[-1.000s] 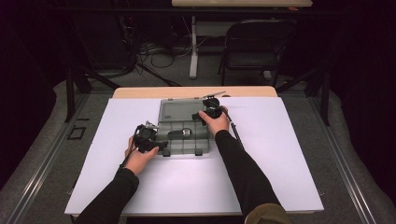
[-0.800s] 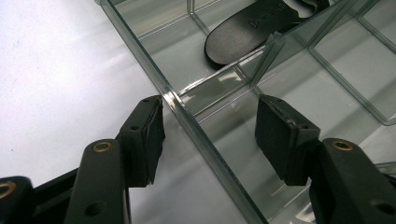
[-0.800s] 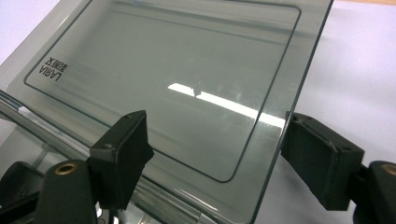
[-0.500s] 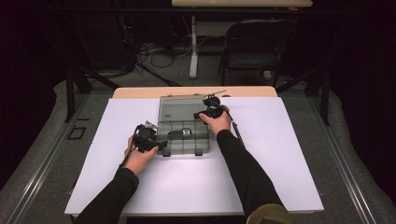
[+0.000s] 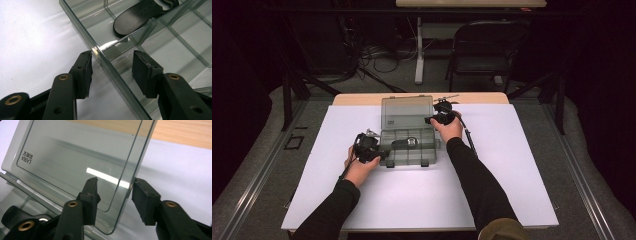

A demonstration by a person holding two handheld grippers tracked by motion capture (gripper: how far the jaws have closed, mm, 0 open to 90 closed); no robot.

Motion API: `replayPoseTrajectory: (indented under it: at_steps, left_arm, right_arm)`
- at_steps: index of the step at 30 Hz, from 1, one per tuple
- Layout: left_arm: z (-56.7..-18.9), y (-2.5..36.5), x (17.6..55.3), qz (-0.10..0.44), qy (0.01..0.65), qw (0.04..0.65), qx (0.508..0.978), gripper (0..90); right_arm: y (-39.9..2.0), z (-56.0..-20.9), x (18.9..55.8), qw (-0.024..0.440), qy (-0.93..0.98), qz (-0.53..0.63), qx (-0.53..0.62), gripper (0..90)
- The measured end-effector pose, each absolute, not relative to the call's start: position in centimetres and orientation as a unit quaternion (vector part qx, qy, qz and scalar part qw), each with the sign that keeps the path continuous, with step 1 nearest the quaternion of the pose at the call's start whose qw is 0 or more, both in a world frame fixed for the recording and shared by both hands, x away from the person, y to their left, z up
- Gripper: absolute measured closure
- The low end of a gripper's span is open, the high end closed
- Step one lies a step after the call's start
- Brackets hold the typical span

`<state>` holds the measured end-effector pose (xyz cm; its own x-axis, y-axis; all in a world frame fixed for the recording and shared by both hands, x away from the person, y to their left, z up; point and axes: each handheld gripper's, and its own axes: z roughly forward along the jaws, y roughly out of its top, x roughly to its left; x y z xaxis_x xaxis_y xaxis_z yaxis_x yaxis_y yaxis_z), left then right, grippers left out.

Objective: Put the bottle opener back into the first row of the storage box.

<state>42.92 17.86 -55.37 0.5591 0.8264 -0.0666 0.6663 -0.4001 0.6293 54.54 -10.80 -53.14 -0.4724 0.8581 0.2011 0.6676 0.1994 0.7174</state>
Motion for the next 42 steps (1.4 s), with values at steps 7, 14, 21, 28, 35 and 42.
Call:
replayPoseTrajectory:
  at_steps: [7,14,21,28,35,42]
  left_arm:
    - [-55.4,17.8,42.9,0.13,0.452,0.31,0.826,51.5]
    - [-55.4,17.9,42.9,0.13,0.452,0.31,0.826,51.8]
    - [-55.4,17.9,42.9,0.13,0.452,0.311,0.826,52.2]
    - [-55.4,17.9,42.9,0.13,0.452,0.311,0.826,52.4]
    - [-55.4,17.9,42.9,0.13,0.453,0.311,0.825,52.5]
    - [-55.3,17.9,43.0,0.128,0.458,0.311,0.823,52.7]
  right_arm:
    - [-11.4,-52.6,54.4,0.125,0.769,0.395,0.487,65.9]
    - [-11.8,-52.3,54.3,0.13,0.771,0.4,0.478,72.1]
    - [-12.2,-52.1,54.1,0.136,0.772,0.403,0.473,78.7]
    - [-12.3,-52.2,53.8,0.145,0.772,0.408,0.465,80.2]
    - [-12.3,-52.3,53.2,0.163,0.768,0.419,0.455,80.9]
    - [-12.1,-52.5,52.5,0.192,0.766,0.426,0.442,81.2]
